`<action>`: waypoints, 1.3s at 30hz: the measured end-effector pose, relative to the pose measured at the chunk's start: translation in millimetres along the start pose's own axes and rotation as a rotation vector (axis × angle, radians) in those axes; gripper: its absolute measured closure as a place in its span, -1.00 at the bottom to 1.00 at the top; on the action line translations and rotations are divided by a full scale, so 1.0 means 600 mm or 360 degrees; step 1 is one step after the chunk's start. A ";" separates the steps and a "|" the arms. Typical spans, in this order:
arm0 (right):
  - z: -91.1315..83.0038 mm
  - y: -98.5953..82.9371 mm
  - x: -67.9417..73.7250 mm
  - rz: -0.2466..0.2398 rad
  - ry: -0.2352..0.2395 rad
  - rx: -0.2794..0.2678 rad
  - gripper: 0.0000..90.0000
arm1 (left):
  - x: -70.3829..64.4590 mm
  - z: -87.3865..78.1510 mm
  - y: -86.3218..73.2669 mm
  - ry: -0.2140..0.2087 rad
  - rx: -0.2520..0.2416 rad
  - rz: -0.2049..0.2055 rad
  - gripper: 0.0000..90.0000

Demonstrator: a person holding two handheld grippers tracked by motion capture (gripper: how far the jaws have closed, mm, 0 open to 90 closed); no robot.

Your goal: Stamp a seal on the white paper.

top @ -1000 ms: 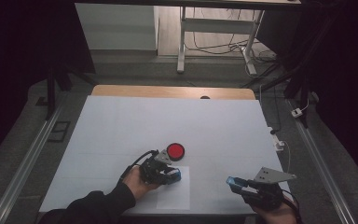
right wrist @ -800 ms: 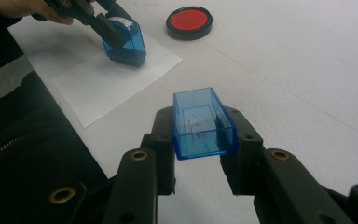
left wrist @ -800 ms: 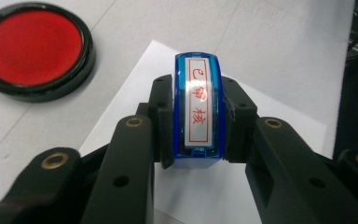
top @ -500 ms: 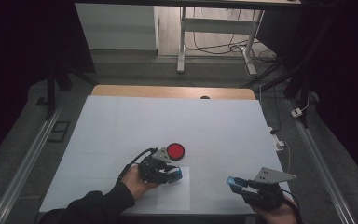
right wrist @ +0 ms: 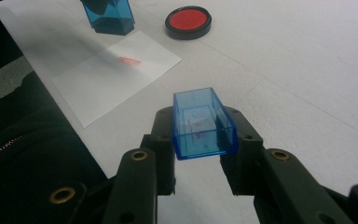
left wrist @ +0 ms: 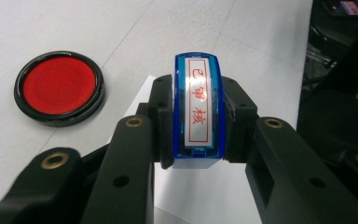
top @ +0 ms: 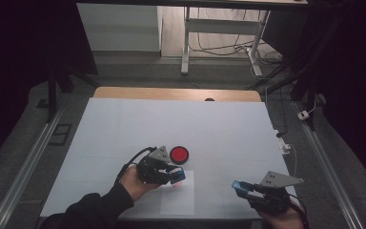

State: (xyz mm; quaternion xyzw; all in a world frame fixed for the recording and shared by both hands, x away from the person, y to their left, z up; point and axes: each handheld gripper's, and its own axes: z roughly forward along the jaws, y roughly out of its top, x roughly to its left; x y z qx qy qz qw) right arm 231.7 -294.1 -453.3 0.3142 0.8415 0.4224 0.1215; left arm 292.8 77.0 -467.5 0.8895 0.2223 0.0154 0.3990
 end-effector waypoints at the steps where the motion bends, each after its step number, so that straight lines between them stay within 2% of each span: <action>1: -0.001 0.000 0.000 0.0000 0.0001 0.0002 0.51 | 0.000 -0.002 0.001 -0.0001 0.0000 0.0004 0.55; 8: -0.001 0.000 0.001 -0.0001 -0.0008 0.0006 0.51 | 0.000 -0.017 0.005 -0.0005 -0.0034 0.0020 0.55; 16: -0.001 0.000 0.001 -0.0003 -0.0008 0.0006 0.51 | 0.003 -0.033 0.005 -0.0009 -0.0072 0.0008 0.55; 22: -0.001 0.000 0.001 -0.0005 -0.0007 0.0007 0.51 | 0.005 -0.048 0.007 -0.0017 -0.0104 0.0030 0.55; 31: 0.000 0.000 0.001 -0.0003 -0.0001 0.0004 0.51 | 0.010 -0.069 0.004 -0.0063 -0.0174 0.0034 0.55; 39: 0.000 0.000 0.001 -0.0004 0.0000 0.0005 0.51 | 0.007 -0.074 0.001 -0.0097 -0.0212 0.0038 0.55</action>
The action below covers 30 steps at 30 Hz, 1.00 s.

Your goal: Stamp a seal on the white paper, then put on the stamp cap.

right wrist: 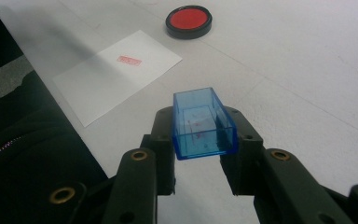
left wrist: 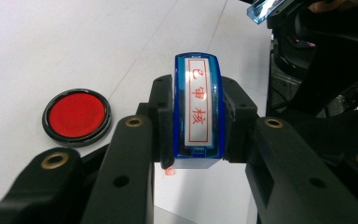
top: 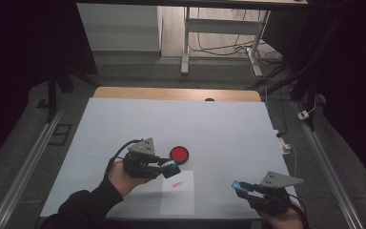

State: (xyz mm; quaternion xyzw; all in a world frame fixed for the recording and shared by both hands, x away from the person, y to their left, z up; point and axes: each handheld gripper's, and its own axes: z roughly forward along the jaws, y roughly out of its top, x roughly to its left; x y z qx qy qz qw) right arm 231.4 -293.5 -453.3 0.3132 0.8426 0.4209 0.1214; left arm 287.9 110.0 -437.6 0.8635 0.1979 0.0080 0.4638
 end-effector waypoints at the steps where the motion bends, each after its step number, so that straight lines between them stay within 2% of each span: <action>1: 0.000 0.000 0.000 0.0000 0.0001 0.0000 0.51 | -0.001 0.000 0.000 -0.0001 -0.0001 0.0001 0.55; 13: -0.003 0.001 0.001 0.0003 -0.0001 -0.0014 0.51 | -0.005 0.003 -0.002 -0.0013 -0.0017 0.0034 0.55; 19: -0.006 0.004 0.003 0.0002 0.0015 -0.0059 0.51 | -0.005 0.003 -0.003 -0.0002 -0.0022 0.0038 0.55; 30: -0.003 0.010 0.007 0.0008 0.0084 -0.0093 0.51 | -0.003 0.004 -0.003 0.0008 -0.0026 0.0079 0.55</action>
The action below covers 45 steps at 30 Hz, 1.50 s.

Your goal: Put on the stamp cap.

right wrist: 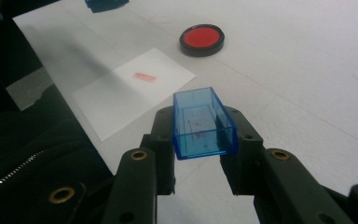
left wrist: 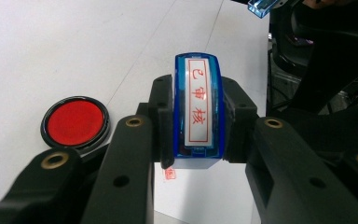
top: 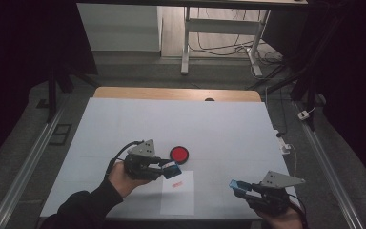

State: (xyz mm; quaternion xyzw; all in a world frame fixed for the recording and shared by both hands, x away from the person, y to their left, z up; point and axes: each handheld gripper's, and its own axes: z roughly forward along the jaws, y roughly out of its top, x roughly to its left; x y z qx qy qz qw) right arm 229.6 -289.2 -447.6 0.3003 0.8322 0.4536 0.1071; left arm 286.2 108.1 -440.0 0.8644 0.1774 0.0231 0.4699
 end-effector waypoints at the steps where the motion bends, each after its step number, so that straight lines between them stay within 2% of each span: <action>1: 0.001 0.001 0.000 -0.0003 0.0005 0.0000 0.51 | 0.000 0.000 0.000 0.0000 -0.0001 0.0002 0.55; 4: 0.003 0.005 0.003 -0.0016 0.0037 0.0002 0.51 | 0.001 -0.001 0.000 -0.0005 -0.0007 0.0011 0.55; 10: 0.010 0.011 0.009 -0.0073 0.0062 0.0015 0.50 | 0.003 -0.001 0.000 -0.0003 -0.0014 0.0026 0.55; 19: 0.023 0.025 0.016 -0.0119 0.0095 0.0005 0.50 | 0.003 0.002 0.000 -0.0027 -0.0013 0.0041 0.55; 21: 0.027 0.028 0.018 -0.0138 0.0112 0.0002 0.50 | 0.003 0.002 0.001 -0.0035 0.0006 0.0020 0.55; 27: 0.039 0.036 0.022 -0.0168 0.0159 -0.0002 0.50 | 0.002 0.002 0.002 -0.0037 0.0021 0.0014 0.55; 33: 0.052 0.047 0.024 -0.0192 0.0197 -0.0021 0.50 | 0.002 0.002 0.002 -0.0028 0.0029 0.0040 0.55; 39: 0.071 0.056 0.030 -0.0250 0.0223 -0.0004 0.51 | 0.001 0.003 0.002 -0.0027 0.0040 0.0064 0.55; 45: 0.089 0.063 0.032 -0.0270 0.0284 -0.0005 0.50 | 0.001 0.002 0.003 -0.0042 0.0041 0.0082 0.55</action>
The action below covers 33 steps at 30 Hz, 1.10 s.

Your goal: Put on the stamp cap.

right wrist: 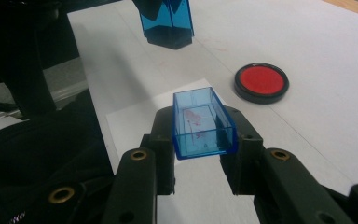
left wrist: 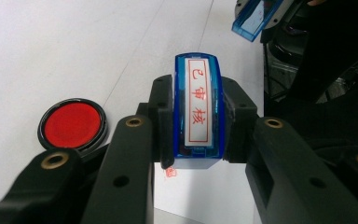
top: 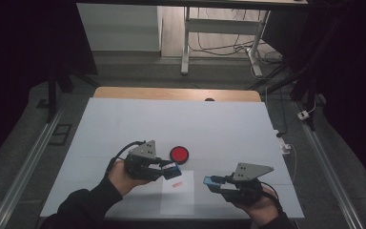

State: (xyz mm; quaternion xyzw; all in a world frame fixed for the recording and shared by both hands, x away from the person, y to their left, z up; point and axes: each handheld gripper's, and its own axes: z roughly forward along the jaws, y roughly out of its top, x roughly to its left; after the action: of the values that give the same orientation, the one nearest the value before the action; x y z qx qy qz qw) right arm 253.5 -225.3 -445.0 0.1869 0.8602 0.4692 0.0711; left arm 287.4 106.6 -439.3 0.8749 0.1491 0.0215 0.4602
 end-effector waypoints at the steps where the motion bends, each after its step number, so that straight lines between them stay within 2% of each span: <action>1: 0.003 0.001 0.000 0.0002 0.0009 -0.0007 0.51 | 0.000 0.000 0.000 0.0001 0.0005 0.0003 0.55; 12: 0.035 0.012 -0.007 -0.0017 0.0095 0.0005 0.50 | 0.001 0.000 0.000 -0.0014 0.0015 0.0023 0.55; 18: 0.053 0.018 -0.011 -0.0038 0.0140 0.0017 0.50 | 0.001 0.000 -0.001 -0.0021 0.0013 0.0061 0.55; 24: 0.069 0.022 -0.014 -0.0080 0.0219 0.0033 0.51 | 0.001 0.000 0.000 -0.0036 0.0006 0.0092 0.55; 33: 0.091 0.022 -0.026 -0.0027 0.0312 0.0022 0.51 | -0.003 0.002 0.002 -0.0053 -0.0005 0.0144 0.55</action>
State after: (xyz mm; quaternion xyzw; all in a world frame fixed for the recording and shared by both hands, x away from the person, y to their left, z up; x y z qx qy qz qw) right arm 287.4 -182.2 -464.8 0.1332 0.8678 0.4787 -0.0108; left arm 286.2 104.7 -438.7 0.8802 0.1017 0.0279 0.4626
